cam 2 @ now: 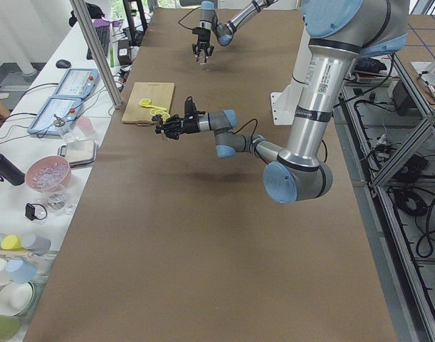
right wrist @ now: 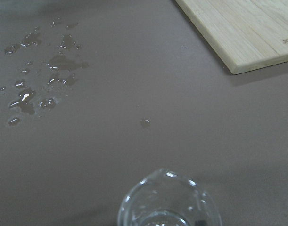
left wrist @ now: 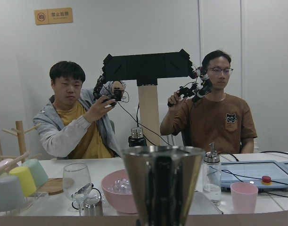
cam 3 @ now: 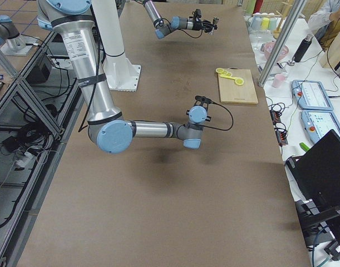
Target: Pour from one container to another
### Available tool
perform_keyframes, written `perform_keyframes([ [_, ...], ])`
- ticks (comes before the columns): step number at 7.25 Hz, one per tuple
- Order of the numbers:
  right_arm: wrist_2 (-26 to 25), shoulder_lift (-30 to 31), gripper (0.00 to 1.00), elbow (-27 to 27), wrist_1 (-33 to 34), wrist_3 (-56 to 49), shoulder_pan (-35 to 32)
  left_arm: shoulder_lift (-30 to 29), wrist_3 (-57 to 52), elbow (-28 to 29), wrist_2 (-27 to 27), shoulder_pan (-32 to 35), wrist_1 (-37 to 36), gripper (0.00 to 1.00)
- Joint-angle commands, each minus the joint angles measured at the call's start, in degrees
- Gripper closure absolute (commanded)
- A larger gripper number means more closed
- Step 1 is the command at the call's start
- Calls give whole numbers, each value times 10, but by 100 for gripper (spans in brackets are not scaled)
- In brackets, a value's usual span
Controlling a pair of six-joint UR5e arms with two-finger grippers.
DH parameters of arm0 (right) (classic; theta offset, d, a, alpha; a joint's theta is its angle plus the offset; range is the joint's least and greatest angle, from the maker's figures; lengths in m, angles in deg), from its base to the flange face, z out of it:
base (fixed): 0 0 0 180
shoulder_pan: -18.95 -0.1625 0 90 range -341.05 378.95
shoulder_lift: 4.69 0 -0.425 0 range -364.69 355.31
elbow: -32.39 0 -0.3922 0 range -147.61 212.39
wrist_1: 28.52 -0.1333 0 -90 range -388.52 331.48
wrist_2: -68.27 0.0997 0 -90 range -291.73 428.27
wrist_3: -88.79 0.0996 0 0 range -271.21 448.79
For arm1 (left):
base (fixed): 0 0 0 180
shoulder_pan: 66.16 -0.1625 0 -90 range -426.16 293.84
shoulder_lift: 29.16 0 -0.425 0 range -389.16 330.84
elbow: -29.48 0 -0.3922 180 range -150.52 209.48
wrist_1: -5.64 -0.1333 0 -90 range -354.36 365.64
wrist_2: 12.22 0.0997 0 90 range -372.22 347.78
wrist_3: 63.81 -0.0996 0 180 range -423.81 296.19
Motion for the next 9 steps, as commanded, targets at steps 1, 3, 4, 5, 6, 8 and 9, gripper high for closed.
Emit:
perform_keyframes([
  [1, -11, 0, 100, 7, 0, 0, 12, 4, 70, 3, 30, -4, -83, 100],
  [3, -16, -1, 100, 7, 0, 0, 20, 29, 134, 4, 49, -5, -133, 100],
  [4, -17, -1, 100, 7, 0, -1, 22, 33, 171, 5, 49, -5, -161, 100],
  [5, -18, -1, 89, 7, 0, -1, 22, 33, 197, 5, 68, -9, -181, 100],
  [6, -26, -1, 74, 6, 0, -1, 26, 31, 228, 4, 77, -9, -216, 100],
  [8, -32, -2, 52, 5, 0, -5, 28, 25, 359, -7, 101, -10, -375, 100],
  [9, -41, -3, 42, 5, 0, -5, 29, 24, 378, -7, 104, -11, -396, 100],
])
